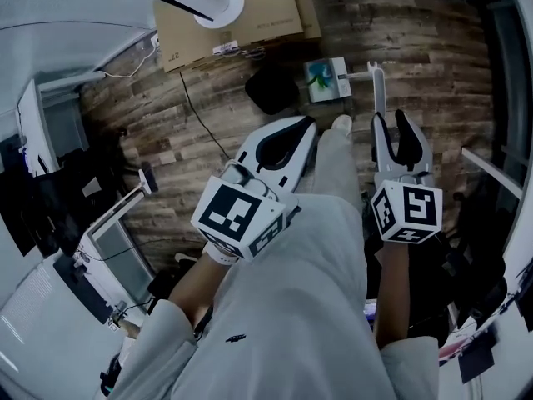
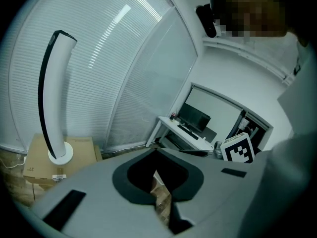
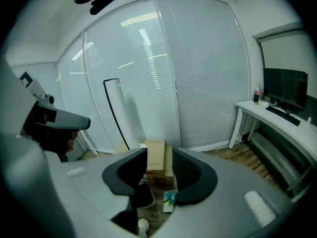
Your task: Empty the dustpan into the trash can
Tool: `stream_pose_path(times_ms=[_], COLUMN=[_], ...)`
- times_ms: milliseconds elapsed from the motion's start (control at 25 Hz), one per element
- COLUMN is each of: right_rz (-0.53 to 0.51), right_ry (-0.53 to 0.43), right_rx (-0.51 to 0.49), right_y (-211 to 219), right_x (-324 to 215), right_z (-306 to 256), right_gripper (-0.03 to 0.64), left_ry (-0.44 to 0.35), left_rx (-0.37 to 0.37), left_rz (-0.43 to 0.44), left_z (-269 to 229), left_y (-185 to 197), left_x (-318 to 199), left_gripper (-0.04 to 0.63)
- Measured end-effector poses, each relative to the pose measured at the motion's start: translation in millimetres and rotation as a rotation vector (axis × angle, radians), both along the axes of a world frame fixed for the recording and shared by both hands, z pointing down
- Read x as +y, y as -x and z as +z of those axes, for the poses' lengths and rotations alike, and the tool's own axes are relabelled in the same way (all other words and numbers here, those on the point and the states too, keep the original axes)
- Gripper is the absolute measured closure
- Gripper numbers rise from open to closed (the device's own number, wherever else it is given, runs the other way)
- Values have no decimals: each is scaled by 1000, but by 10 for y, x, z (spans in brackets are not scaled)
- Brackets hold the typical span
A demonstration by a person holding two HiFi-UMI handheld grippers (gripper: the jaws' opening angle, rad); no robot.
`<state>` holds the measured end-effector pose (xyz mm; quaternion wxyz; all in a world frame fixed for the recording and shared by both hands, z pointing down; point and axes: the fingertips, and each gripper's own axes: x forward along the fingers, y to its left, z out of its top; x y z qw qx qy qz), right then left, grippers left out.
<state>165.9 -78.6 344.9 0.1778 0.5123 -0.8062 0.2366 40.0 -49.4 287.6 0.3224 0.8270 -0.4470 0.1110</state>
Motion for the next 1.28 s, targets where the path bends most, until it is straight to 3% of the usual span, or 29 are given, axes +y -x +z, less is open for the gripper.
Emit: stream_pose_path(times_ms=[440, 1280], right_rz=[-2, -12], right_ry=[92, 303], right_rx=[94, 220], right_y=[-27, -142], right_x=[-504, -743], right_z=[807, 2109], right_gripper=[421, 393], left_ry=[98, 208], left_rx=[4, 3], left_rz=[4, -20], left_z=[755, 1777], left_y=[-38, -124], left_x=[-328, -535], left_gripper=[589, 589])
